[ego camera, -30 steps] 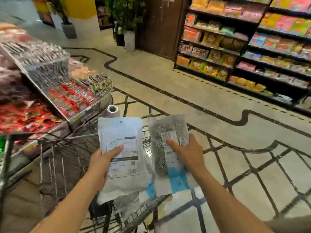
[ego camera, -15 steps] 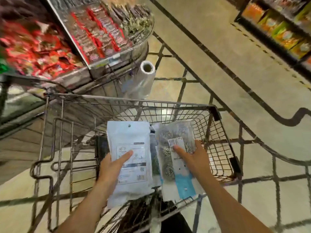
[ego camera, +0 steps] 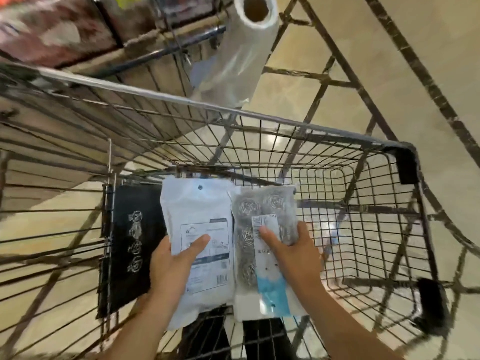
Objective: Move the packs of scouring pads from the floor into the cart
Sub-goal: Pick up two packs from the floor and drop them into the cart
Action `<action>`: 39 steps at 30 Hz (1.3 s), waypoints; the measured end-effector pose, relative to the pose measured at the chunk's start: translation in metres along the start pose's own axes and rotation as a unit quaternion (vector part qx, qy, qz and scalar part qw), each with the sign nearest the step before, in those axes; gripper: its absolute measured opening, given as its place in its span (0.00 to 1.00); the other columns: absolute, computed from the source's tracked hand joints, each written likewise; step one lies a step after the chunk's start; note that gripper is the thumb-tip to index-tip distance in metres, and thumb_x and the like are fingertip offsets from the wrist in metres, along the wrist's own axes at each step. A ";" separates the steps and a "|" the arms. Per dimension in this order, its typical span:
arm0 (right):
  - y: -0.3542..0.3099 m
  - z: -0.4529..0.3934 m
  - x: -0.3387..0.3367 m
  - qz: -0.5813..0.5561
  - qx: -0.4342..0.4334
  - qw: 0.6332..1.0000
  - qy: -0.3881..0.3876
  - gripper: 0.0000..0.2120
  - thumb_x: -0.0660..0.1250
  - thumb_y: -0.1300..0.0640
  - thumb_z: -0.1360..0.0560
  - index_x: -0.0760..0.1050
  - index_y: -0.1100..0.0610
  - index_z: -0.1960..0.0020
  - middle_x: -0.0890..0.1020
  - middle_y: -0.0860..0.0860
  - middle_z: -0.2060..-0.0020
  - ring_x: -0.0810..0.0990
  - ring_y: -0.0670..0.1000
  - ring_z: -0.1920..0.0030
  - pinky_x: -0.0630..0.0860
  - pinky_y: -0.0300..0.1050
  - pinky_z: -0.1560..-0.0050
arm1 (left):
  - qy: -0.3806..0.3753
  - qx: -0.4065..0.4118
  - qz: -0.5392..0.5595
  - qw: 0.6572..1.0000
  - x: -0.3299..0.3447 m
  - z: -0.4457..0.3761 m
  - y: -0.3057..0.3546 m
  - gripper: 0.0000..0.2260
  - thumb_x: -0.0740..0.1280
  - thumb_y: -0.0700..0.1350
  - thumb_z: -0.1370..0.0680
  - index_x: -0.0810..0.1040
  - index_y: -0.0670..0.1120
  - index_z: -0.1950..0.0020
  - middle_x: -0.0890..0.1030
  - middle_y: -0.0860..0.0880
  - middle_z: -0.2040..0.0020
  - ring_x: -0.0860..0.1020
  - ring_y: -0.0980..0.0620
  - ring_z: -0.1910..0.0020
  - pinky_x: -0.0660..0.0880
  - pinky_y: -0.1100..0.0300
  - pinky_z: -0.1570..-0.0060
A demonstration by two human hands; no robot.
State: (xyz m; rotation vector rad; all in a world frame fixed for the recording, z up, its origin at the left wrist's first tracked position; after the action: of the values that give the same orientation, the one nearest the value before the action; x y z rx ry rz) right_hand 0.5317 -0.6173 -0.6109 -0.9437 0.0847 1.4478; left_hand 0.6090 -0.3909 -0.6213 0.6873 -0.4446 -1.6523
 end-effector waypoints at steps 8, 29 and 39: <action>0.026 -0.028 0.039 -0.023 0.006 1.000 -0.011 0.34 0.73 0.23 0.39 0.69 0.38 0.41 0.86 0.43 0.51 0.86 0.49 0.51 0.84 0.58 0.49 | 0.045 0.002 -0.049 0.998 0.004 -0.030 -0.032 0.19 0.81 0.45 0.30 0.84 0.48 0.40 0.87 0.51 0.49 0.85 0.51 0.48 0.80 0.52 0.44; -0.019 -0.001 -0.008 0.181 0.020 0.983 0.002 0.53 0.66 0.21 0.35 0.60 0.54 0.23 0.73 0.60 0.33 0.75 0.63 0.33 0.76 0.60 0.37 | 0.128 0.014 -0.291 0.948 -0.006 0.007 0.006 0.39 0.77 0.65 0.34 0.71 0.50 0.29 0.80 0.45 0.37 0.79 0.40 0.40 0.78 0.44 0.42; -0.158 0.091 -0.069 0.439 -0.399 0.803 -0.046 0.30 0.55 0.35 0.18 0.62 0.50 0.22 0.71 0.52 0.27 0.70 0.57 0.28 0.71 0.53 0.34 | 0.229 0.234 -0.565 0.757 -0.079 0.170 0.115 0.24 0.72 0.55 0.25 0.78 0.50 0.31 0.78 0.44 0.31 0.73 0.41 0.30 0.69 0.43 0.30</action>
State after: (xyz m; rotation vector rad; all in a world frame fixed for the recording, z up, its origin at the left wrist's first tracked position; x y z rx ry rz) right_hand 0.6103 -0.5946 -0.4344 -1.6374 -0.2150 2.4890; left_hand 0.5903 -0.3509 -0.4058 1.9709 -0.0199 -2.3738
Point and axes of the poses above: each hand's wrist, its own z-axis away from the middle knuckle, its own x-axis out of the palm, y = z × x, the point moved 2 cm from there along -z, towards the middle knuckle
